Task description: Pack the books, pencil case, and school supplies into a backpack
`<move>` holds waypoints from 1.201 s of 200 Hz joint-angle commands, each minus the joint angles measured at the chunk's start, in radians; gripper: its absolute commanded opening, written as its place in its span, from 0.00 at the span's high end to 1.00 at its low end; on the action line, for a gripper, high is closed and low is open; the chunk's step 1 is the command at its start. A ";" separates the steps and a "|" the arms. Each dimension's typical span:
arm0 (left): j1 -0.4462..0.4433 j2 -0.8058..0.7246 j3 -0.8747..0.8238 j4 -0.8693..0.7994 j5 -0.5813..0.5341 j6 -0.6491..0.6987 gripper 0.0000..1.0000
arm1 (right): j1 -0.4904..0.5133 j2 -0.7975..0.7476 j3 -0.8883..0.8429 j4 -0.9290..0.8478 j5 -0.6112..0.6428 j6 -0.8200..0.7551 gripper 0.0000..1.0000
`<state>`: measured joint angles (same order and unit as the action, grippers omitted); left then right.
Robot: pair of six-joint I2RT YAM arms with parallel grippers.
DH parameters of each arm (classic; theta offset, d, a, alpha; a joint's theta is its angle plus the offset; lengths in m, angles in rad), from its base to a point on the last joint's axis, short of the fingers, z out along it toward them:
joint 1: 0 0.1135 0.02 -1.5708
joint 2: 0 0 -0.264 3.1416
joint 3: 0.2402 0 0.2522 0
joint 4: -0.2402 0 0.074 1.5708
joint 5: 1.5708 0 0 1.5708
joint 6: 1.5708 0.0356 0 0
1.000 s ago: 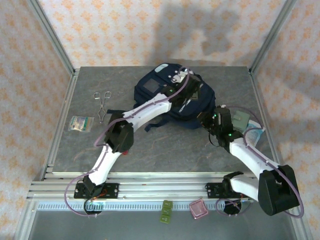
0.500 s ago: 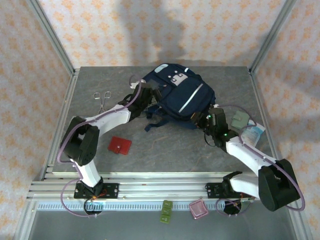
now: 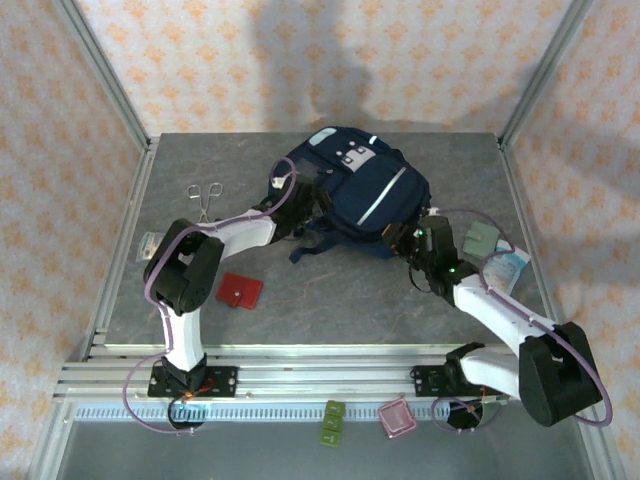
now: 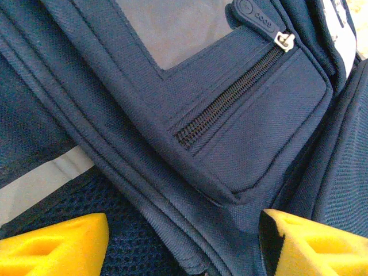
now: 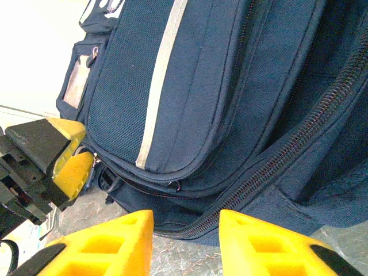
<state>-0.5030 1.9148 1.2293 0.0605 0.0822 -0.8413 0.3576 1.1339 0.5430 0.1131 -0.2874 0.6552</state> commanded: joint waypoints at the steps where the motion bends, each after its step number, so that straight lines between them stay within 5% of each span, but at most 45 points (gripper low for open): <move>1: 0.004 0.048 0.052 0.032 0.002 -0.009 0.33 | 0.005 -0.005 0.018 0.020 0.018 -0.011 0.65; 18: 0.010 0.076 0.081 0.036 0.008 -0.003 0.40 | 0.005 -0.002 0.015 0.025 0.016 -0.009 0.65; 61: 0.017 0.129 0.169 -0.011 0.059 0.011 0.85 | 0.004 -0.006 0.003 0.023 0.014 -0.010 0.65; 85: 0.017 0.101 0.171 -0.037 0.087 0.013 1.00 | 0.010 0.008 0.006 0.026 -0.003 -0.023 0.65; 158: 0.014 -0.064 0.128 -0.074 0.209 -0.041 1.00 | 0.098 0.153 0.091 0.106 -0.107 -0.042 0.66; 240: -0.012 -0.202 -0.104 0.069 0.213 -0.197 1.00 | 0.022 0.384 0.269 0.045 0.075 0.008 0.69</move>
<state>-0.4889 1.7775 1.1553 0.0185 0.2466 -0.9833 0.4244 1.4841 0.7601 0.1734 -0.3157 0.6498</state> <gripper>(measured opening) 0.049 0.315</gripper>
